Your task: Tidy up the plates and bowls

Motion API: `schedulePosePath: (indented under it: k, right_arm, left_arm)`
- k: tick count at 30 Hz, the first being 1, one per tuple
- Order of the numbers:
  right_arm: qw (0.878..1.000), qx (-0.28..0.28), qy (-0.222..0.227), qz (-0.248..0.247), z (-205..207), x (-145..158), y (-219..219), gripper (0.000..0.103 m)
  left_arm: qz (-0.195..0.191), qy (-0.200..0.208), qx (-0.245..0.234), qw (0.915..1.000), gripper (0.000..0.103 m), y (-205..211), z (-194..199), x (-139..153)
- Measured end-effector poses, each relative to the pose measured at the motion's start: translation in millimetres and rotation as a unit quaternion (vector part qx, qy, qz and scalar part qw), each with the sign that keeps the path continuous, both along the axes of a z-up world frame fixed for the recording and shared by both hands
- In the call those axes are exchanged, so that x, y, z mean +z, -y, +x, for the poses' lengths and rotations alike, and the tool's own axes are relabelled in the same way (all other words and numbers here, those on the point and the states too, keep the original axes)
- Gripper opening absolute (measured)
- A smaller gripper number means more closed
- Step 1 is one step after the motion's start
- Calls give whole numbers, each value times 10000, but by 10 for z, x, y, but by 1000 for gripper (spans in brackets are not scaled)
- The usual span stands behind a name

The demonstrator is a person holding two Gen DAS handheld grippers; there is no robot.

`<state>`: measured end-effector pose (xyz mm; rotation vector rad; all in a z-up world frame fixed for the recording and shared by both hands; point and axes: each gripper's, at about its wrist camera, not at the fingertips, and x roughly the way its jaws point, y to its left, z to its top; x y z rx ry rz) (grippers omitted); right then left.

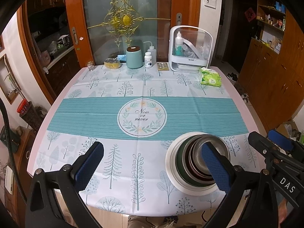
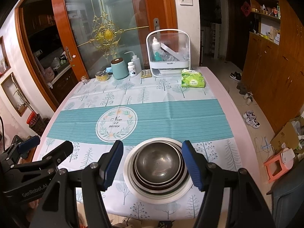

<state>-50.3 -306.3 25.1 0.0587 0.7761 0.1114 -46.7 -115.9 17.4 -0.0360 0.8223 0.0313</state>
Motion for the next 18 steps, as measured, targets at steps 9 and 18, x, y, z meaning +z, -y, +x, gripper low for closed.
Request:
schedulePosePath:
  k: [9, 18]
  right_arm:
    - [10000, 5, -1, 9, -4, -10, -7, 64]
    - [10000, 9, -15, 10, -6, -36, -52, 65]
  left_arm:
    - [-18, -17, 3, 10000, 102, -14, 0, -62]
    - [-12, -91, 11, 10000, 102, -29, 11, -90]
